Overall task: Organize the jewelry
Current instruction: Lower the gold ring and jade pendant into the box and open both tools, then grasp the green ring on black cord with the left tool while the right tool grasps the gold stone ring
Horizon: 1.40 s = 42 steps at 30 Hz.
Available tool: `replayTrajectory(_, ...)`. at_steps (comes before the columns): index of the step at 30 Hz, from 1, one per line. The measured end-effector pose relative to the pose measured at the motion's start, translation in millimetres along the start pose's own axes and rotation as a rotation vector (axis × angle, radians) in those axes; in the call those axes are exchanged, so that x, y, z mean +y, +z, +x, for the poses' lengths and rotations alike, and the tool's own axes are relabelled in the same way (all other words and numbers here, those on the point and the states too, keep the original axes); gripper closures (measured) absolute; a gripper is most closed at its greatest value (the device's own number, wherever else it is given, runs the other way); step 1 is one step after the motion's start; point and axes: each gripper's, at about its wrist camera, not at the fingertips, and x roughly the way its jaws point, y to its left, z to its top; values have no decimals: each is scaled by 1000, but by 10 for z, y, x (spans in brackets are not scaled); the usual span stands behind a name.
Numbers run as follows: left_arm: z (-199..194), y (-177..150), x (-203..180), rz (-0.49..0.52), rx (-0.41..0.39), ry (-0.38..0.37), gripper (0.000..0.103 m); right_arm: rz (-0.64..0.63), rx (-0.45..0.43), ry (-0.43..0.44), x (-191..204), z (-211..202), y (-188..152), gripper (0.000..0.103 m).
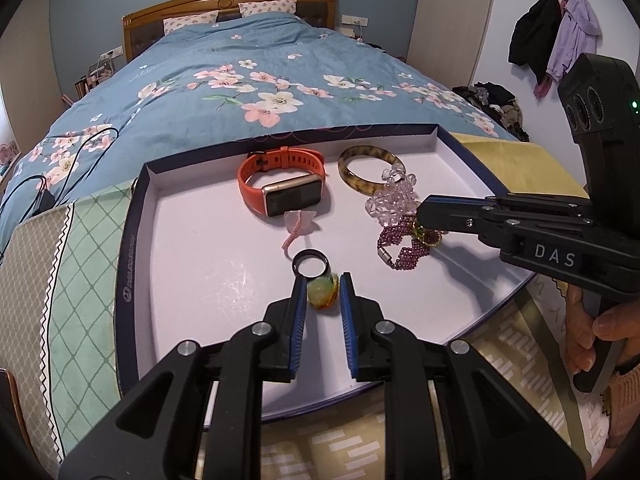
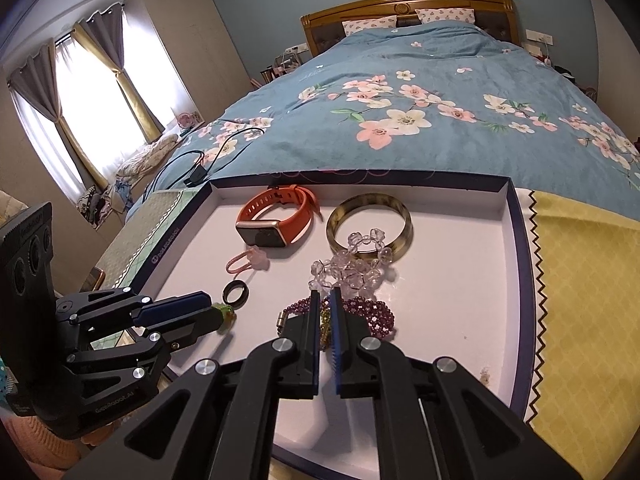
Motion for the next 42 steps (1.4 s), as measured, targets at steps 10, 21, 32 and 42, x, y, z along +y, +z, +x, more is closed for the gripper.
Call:
replayTrajectory(10, -236, 10, 13, -12, -67, 6, 75, 12, -47, 8, -14, -189, -16, 96)
replayTrajectory(21, -820, -243, -118, 48, -136, -73, 67, -50, -100, 60, 129, -715, -236, 76)
replayTrajectory(32, -863, -824, -511, 152, -42, -205, 63, -187, 59, 49, 372, -859, -1015, 74)
replayTrajectory(42, -701, -963, -689, 177, 16, -212, 64, -239, 107, 34, 537, -811, -1292, 74)
